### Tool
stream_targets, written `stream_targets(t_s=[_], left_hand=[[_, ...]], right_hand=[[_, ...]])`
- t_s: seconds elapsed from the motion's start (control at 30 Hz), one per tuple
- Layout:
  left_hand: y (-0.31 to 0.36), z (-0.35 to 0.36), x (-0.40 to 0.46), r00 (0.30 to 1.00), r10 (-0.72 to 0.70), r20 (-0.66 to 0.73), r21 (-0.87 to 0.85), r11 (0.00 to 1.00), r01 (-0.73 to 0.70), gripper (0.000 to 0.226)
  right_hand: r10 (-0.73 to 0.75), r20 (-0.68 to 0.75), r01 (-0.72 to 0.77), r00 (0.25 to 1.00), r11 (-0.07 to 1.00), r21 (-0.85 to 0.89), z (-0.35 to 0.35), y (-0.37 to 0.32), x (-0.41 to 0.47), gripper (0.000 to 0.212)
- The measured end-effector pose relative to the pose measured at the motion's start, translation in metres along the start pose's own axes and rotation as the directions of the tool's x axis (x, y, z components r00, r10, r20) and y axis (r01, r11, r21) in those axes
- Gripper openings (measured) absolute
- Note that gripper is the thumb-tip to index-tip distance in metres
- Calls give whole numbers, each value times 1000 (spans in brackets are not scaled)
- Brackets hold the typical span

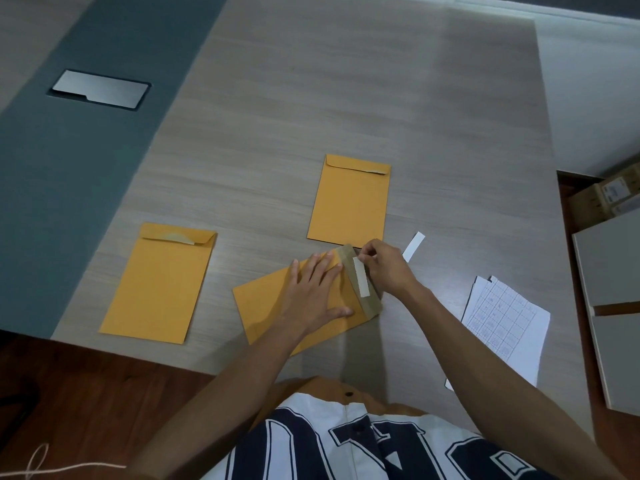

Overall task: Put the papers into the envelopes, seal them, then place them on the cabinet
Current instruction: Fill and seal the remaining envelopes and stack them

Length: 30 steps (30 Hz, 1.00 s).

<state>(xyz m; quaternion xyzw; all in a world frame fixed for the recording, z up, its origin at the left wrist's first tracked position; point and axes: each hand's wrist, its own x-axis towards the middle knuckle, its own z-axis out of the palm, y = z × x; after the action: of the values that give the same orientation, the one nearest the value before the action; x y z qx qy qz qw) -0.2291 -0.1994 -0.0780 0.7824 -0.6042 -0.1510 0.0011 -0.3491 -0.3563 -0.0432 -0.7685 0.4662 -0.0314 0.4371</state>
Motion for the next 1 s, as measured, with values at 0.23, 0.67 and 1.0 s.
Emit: stream_targets(t_s=[0.23, 0.67, 1.0], left_hand=[[-1, -1, 0, 1000, 3, 17, 18, 1000, -3, 97], [-2, 0, 0, 1000, 2, 11, -33, 999, -2, 96], [-2, 3, 1, 1000, 4, -23, -48, 999, -5, 95]], right_hand=[[89, -78, -57, 993, 939, 338, -19, 4, -1, 20], [287, -252, -129, 924, 856, 501, -73, 36, 32, 21], [308, -456, -224, 835, 947, 230, -78, 45, 31, 13]])
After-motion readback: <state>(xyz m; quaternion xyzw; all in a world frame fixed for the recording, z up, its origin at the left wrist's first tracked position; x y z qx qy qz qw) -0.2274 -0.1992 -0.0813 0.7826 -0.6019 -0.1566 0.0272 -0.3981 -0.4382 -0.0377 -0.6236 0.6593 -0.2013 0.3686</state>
